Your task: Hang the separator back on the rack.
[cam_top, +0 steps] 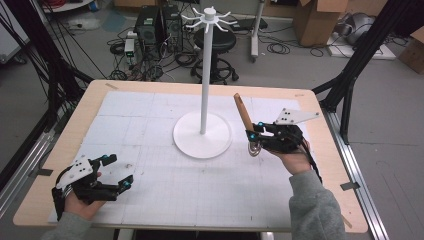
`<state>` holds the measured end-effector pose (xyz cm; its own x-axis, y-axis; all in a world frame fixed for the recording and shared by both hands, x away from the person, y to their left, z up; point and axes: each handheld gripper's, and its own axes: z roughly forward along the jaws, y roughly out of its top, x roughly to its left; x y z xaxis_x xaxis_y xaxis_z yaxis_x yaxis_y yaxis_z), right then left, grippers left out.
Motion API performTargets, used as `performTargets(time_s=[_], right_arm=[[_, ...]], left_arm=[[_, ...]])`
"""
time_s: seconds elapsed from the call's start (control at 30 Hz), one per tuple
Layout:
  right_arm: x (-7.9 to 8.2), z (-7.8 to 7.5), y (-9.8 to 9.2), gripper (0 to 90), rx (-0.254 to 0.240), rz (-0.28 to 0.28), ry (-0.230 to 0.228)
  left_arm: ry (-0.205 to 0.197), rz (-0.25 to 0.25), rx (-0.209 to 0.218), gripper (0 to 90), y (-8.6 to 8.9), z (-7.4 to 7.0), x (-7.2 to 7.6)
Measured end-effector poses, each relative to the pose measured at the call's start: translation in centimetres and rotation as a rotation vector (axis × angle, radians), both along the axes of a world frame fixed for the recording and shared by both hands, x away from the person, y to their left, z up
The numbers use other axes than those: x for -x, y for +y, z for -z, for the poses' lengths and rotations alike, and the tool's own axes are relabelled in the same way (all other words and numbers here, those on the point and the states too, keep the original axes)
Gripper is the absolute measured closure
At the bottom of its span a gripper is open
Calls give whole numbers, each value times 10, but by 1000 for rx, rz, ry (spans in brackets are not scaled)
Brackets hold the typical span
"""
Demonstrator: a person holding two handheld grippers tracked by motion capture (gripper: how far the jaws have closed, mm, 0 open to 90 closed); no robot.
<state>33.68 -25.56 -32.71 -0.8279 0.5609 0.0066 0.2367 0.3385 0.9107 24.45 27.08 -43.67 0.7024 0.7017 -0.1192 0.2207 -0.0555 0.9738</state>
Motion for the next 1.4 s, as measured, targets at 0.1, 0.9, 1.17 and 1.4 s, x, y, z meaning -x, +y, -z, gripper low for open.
performTargets(time_s=[0.1, 0.9, 1.17, 1.4], right_arm=[[0, -3, 0, 694, -14, 2, -14], [-3, -38, 7, 694, -92, 21, -80], [-5, -47, 12, 694, -92, 17, -95], [-6, -58, 14, 694, -110, 20, -102]], left_arm=[[0, 0, -2, 17, 0, 0, 0], [3, 2, -1, 17, 0, 1, -2], [4, 3, -1, 17, 0, 1, -1], [5, 6, -6, 17, -1, 0, -1]])
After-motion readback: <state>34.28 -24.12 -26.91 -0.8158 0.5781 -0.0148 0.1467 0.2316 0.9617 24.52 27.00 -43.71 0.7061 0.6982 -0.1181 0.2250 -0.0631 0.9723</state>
